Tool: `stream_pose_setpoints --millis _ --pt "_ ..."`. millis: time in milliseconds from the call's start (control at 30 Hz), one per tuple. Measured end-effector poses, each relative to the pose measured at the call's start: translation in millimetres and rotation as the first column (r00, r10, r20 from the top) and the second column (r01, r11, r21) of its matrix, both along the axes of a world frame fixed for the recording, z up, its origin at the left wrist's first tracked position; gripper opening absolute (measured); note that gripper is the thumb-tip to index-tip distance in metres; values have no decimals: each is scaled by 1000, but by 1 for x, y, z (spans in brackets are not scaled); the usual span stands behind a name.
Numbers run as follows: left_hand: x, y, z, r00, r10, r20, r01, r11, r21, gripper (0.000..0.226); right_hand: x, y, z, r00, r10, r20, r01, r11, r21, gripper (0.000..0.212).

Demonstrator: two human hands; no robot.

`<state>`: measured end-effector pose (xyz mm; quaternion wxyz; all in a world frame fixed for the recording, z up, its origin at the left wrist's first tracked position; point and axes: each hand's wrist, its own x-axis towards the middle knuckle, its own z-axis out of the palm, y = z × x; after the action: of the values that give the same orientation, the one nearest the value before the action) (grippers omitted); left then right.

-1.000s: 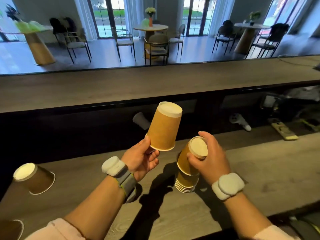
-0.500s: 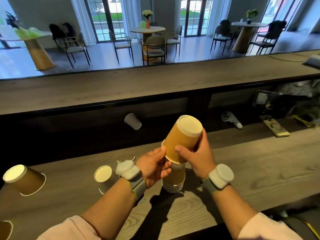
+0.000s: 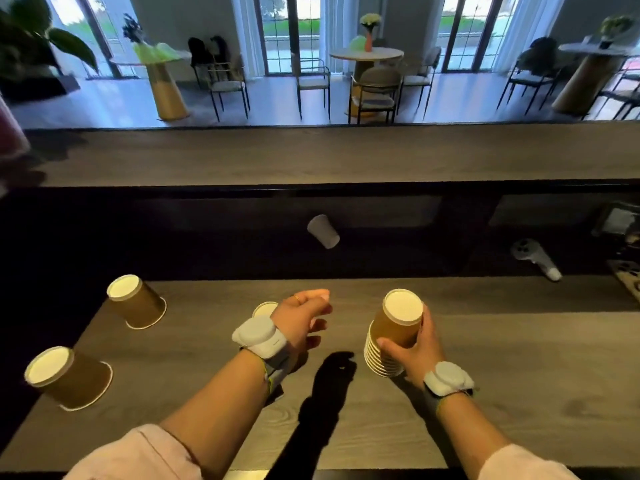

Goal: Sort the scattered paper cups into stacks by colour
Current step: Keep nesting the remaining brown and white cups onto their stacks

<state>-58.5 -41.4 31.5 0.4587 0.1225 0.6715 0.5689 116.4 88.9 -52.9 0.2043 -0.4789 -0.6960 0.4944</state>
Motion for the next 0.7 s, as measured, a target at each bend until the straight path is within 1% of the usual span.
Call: stream_pose_setpoints --millis 33,67,100,133,167,200,233,267,333,367,400,467,500,533,567,600,633,667,700 --pt "-5 -6 0 1000 4 1 -4 1000 25 14 -3 -3 10 999 -32 7 32 997 63 112" --pt "-9 -11 2 1000 5 5 -5 999 52 14 -7 -7 22 997 -76 -14 77 986 149 111" --pt "-14 -17 3 1000 8 10 -9 997 71 14 -13 -14 38 992 -104 -75 119 962 246 104" --pt "-19 -24 4 1000 12 22 -14 995 99 15 -23 -24 54 982 -95 -164 147 929 341 93" --pt "-26 -32 6 1000 12 17 -14 992 129 17 -36 -38 72 965 -47 -257 156 893 423 79" --pt "-36 -44 10 1000 21 -4 -20 989 150 19 -53 -54 89 944 35 -328 131 872 471 65" --pt "-49 -55 12 998 45 -43 -37 985 167 19 -73 -68 104 919 134 -372 71 870 488 51" --pt "-55 -62 13 994 76 -78 -60 982 181 17 -85 -78 113 896 228 -381 -23 880 474 40" --pt "-86 -97 15 958 222 -181 -180 958 222 11 -136 -115 120 843 436 -314 -293 863 412 28" --pt "-93 -104 16 922 275 -272 -213 948 235 10 -152 -122 117 822 497 -277 -386 845 369 26" --pt "-106 -120 16 864 334 -376 -260 937 233 9 -175 -135 108 801 543 -251 -463 829 315 25" --pt "-138 -165 6 686 404 -604 -381 908 174 12 -228 -167 83 772 603 -201 -578 798 173 25" --pt "-153 -191 -1 589 393 -706 -454 884 112 20 -255 -183 69 770 616 -169 -611 787 87 29" --pt "-166 -214 -10 507 367 -780 -531 846 53 31 -277 -196 53 771 623 -131 -627 779 13 37" --pt "-180 -238 -20 447 349 -823 -605 796 9 43 -299 -210 37 775 625 -94 -630 775 -38 47" --pt "-190 -256 -29 419 348 -839 -663 749 -20 54 -316 -218 24 785 617 -57 -620 783 -60 58" --pt "-202 -274 -40 420 353 -836 -703 709 -54 66 -333 -226 12 791 612 -23 -612 788 -62 67" --pt "-211 -288 -51 442 356 -824 -724 684 -93 77 -348 -232 2 793 609 7 -607 793 -54 76" --pt "-223 -301 -64 486 358 -797 -723 677 -138 87 -363 -237 -7 799 601 35 -599 799 -41 83"
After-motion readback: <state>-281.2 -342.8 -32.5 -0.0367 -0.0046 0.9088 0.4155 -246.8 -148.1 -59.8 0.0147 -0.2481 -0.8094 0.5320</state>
